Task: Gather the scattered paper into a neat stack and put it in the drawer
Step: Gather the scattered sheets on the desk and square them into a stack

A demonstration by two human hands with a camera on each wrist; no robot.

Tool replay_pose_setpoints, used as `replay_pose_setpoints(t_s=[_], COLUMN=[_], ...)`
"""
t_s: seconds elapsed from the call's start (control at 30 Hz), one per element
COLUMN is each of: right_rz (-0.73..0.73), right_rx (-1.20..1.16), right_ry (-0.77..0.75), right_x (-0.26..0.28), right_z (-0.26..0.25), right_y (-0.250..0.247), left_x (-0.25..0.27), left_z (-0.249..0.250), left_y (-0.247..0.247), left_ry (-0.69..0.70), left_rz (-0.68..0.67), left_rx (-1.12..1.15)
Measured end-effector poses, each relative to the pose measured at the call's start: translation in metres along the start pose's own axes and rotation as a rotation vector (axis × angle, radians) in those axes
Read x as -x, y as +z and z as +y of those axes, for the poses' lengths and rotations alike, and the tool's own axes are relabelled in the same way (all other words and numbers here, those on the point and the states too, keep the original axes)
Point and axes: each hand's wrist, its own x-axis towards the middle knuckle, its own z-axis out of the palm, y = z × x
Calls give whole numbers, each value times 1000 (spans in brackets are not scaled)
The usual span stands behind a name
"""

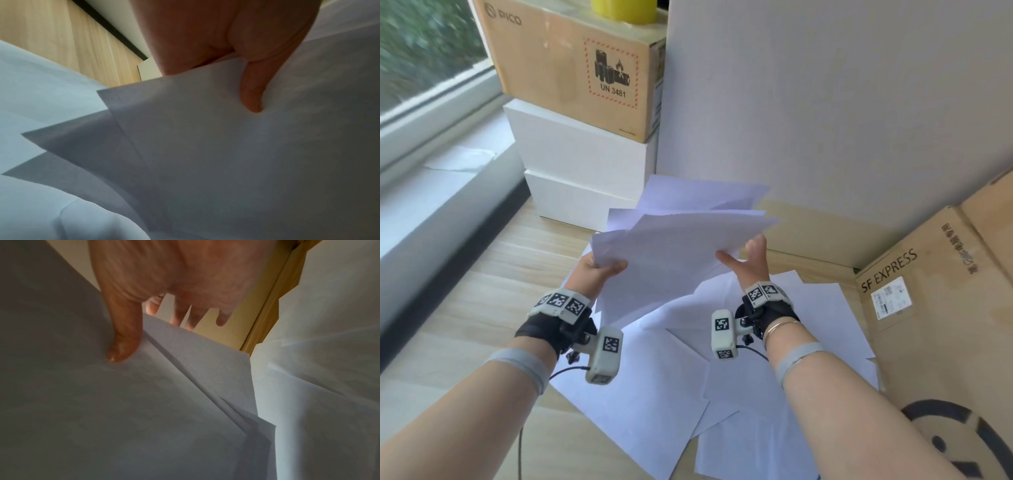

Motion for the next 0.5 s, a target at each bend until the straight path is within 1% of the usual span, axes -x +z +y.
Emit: replay_pose_setpoints(t_s=[0.03,0.1,0.2,0.27,0.4,0.5], right_rz=[-10,-15,-18,14,-18,19], right_rx=[5,103,185,224,107,-6], right_ry=[-17,-42,-27,-31,53,34], right_x=[1,3,9,10,17,16], right_z=[-1,0,3,8,8,4], right_y=[-3,-8,-15,-16,-9,-13], left_x=[0,-2,-3,-6,-7,-5], left_z=[-2,-5,-9,-13,-19,-15], left_y=[2,4,10,14,21,30], left_ry=[-6,-13,-25,-35,-42,-30], left_rz=[-2,-7,-48,-28,31,41], left_rx=[15,31,57,23,-28,-29])
